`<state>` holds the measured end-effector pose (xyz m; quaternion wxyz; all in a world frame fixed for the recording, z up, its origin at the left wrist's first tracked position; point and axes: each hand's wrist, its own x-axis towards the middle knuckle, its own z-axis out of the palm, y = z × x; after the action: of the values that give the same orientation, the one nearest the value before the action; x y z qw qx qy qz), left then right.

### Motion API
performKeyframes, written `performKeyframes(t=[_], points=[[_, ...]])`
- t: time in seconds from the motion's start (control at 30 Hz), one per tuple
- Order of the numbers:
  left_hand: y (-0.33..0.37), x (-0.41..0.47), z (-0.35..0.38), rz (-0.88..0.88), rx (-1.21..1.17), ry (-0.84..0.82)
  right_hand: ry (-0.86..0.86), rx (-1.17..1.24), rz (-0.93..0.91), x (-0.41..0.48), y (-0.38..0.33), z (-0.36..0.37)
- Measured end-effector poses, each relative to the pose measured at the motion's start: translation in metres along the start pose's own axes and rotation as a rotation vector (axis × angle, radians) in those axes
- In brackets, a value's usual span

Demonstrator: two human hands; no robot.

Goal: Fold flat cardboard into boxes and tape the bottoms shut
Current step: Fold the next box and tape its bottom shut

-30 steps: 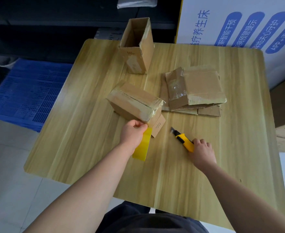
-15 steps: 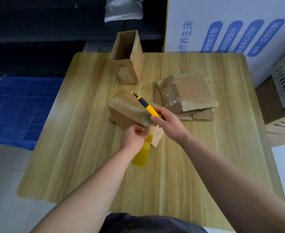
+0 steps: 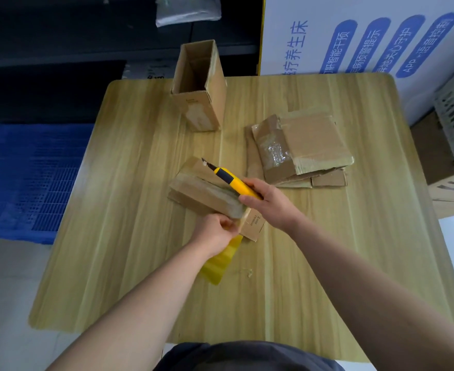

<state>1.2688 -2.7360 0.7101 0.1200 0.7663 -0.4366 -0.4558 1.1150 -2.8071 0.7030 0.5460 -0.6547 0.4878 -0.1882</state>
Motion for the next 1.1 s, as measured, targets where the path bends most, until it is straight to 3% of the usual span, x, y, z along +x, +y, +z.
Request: performKeyframes(t=[0.23, 0.43, 0.7, 0.9, 1.1], points=[[-0.001, 0.003, 0.0, 0.032, -0.106, 0.031, 0.2, 0.124, 0.053, -0.058, 0.002, -0.03], [0.006, -0.004, -0.002, 0.066, -0.1, 0.015, 0.201, -0.171, 0.2, -0.124, 0.021, -0.038], [0.009, -0.009, -0.003, 0.107, -0.003, 0.057, 0.255, -0.474, 0.247, -0.128, 0.006, -0.021], [0.012, -0.01, -0.002, 0.129, 0.028, 0.099, 0.292, -0.512, 0.234, -0.129, -0.001, -0.021], [0.013, -0.008, 0.001, 0.126, 0.035, 0.105, 0.191, -0.637, 0.235, -0.12, -0.007, -0.025]])
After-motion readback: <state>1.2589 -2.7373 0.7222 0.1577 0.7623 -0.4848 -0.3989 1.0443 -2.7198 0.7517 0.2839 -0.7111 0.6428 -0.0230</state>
